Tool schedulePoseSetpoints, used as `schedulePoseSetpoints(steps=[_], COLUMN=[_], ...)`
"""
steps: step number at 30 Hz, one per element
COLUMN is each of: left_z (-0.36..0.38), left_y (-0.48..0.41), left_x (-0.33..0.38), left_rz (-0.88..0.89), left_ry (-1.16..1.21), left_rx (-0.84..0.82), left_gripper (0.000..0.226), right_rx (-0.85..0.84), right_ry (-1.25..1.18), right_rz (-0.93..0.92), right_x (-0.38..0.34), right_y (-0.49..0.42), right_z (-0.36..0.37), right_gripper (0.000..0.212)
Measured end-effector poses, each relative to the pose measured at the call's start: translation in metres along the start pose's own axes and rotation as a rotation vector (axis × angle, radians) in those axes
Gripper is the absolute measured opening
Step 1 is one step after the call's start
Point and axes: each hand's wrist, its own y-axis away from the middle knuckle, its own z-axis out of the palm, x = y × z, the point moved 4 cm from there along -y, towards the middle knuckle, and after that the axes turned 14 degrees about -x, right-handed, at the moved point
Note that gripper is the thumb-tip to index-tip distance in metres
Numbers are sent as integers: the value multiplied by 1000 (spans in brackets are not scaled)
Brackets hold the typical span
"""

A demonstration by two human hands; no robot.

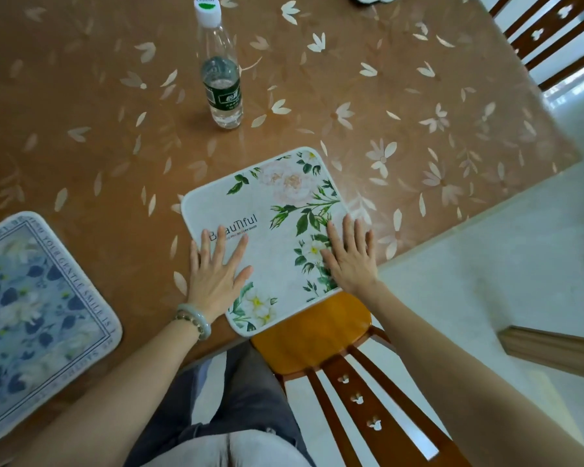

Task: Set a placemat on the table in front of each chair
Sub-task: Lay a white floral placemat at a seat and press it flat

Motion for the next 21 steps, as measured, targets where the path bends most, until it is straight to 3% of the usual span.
schedulePoseSetpoints(steps=[8, 14, 21], left_z=[30, 42, 33], left_y=[37, 47, 43], left_x=[43, 48, 39], left_rz=[265, 249, 236], left_ry=[-108, -95, -114], left_rx=[11, 12, -124], left_gripper=[69, 67, 70], right_rx=[42, 27, -120], right_ry=[-19, -11, 24], right_rz=[-65, -41, 27], right_x=[-68, -97, -100], right_y=[48, 73, 71], right_z=[45, 69, 49], right_gripper=[67, 63, 62])
